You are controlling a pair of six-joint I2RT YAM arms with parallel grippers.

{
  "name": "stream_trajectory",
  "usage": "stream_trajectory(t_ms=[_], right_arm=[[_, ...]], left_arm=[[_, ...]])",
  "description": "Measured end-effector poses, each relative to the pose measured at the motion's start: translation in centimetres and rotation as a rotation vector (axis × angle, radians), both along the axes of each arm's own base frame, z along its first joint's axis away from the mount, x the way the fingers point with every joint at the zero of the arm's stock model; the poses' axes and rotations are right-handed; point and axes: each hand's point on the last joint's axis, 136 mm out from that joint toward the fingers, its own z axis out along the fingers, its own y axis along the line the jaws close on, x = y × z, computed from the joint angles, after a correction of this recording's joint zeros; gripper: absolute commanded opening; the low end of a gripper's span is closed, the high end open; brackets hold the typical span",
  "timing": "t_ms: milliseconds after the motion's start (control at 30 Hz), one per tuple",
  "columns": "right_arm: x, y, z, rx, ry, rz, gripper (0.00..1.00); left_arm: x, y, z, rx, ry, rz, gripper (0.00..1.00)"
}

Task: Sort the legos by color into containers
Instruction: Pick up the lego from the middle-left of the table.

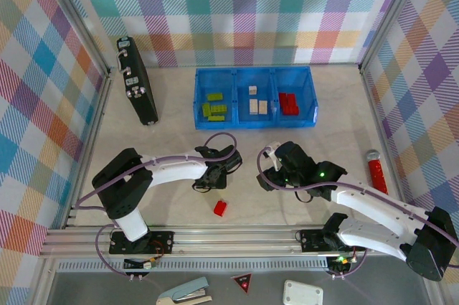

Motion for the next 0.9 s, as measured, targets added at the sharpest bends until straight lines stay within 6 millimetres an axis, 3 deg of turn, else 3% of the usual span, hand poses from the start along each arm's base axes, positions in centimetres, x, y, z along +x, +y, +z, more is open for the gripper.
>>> stream_trajectory(t_ms=[333,567,733,900], right_arm=[[0.0,-0.9,0.6,0.002,-0.022,-0.037,0.71],[0.2,-2.5,0.9,-0.022,-0.045,-0.103,0.72],[0.3,-3.7,1.0,-0.031,-0.046,-0.175,0.73],[0.3,-5.5,0.1,-0.065,-0.011,-0.309,0.73]], left_arm=[[0.7,-0.7,0.8,-0.006,-0.03,-0.024,0.49],[2.0,-2.1,2.5,-0.041,-0.075,-0.052,0.48],[3.3,-3.8,4.5,-0.08,-0.121,-0.082,0.48],[5.4,-6.7,7.5,-0.141,-0.184,-0.126,0.48]])
